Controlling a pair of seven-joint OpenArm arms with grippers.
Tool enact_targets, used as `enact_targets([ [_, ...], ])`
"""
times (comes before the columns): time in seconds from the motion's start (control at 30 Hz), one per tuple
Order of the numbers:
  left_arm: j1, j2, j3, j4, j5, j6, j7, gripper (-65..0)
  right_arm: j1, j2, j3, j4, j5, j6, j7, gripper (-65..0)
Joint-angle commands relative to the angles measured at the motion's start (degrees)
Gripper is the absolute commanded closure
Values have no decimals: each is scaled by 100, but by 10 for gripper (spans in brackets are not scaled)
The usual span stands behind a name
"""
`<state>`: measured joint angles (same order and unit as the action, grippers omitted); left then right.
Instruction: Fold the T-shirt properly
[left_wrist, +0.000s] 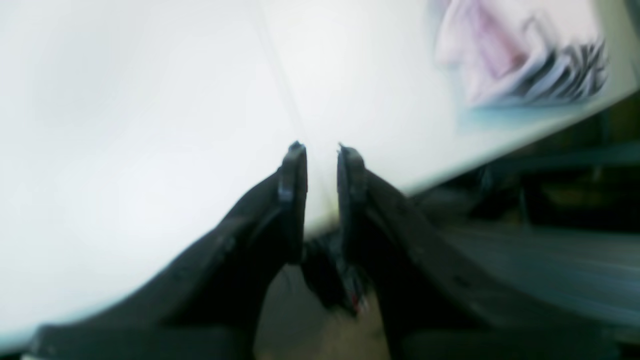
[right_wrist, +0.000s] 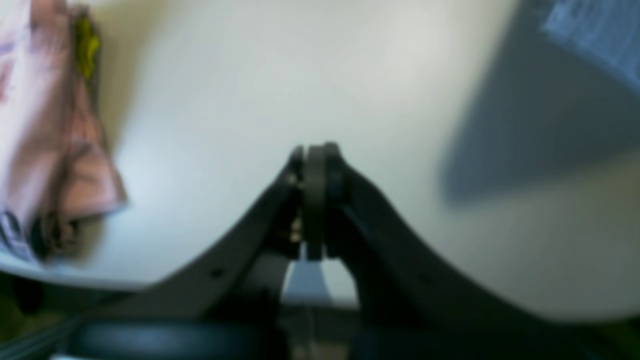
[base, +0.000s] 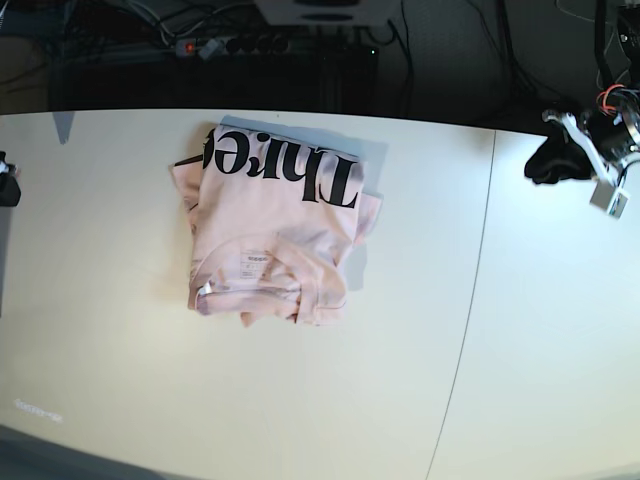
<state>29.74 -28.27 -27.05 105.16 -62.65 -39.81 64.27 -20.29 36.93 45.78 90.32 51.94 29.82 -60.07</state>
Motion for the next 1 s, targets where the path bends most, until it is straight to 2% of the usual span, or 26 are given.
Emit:
enact_targets([
  [0.0, 197, -83, -122, 125, -129, -19, -122, -116, -293, 92, 192, 155, 125, 402, 59, 0],
  [0.1, 800, 105, -267, 122, 155, -19, -238, -116, -1169, -127, 479, 219, 153, 400, 46, 0],
  [0.23, 1440, 492, -264, 105, 874, -19, -599, -116, -2133, -632, 557, 219, 273, 402, 48, 0],
  [0.33, 1759, 780, -245, -90, 1565, -19, -1204, -116, -2682, -1130, 557, 208, 238, 400, 133, 0],
  [0.4, 1803, 861, -142, -459, 2100, -19, -1722, -116, -2911, -1473, 549, 120, 122, 400, 428, 0],
  [0.5, 1545, 809, 291, -1451, 2704, -19, -2369, -116, -2876, -1757, 358, -378, -492, 378, 1019, 0],
  [0.63, 474, 809, 1198, -3434, 3399, -19, -2710, -116, -2253, -1757, -341, -1679, -1585, 328, 1596, 0],
  [0.73, -444, 824, 1967, -4937, 3862, -19, -3244, -115, -1537, -1777, -960, -2922, -1963, 146, 1843, 0],
  [0.8, -1003, 863, 2518, -5816, 4393, 490, -3626, -96, -1029, -1836, -1370, -3766, -2356, -125, 2127, 0],
  [0.87, -1550, 933, 3073, -6592, 4990, 1285, -3882, -56, -492, -1932, -1738, -4520, -2710, -437, 2286, 0],
  [0.93, -2068, 1021, 3558, -7267, 5204, 2031, -3952, -27, -2, -2090, -1987, -5084, -2918, -612, 2306, 0],
  [0.97, -2308, 1056, 3751, -7556, 5202, 2164, -3952, -16, 212, -2190, -2061, -5272, -2988, -612, 2321, 0],
])
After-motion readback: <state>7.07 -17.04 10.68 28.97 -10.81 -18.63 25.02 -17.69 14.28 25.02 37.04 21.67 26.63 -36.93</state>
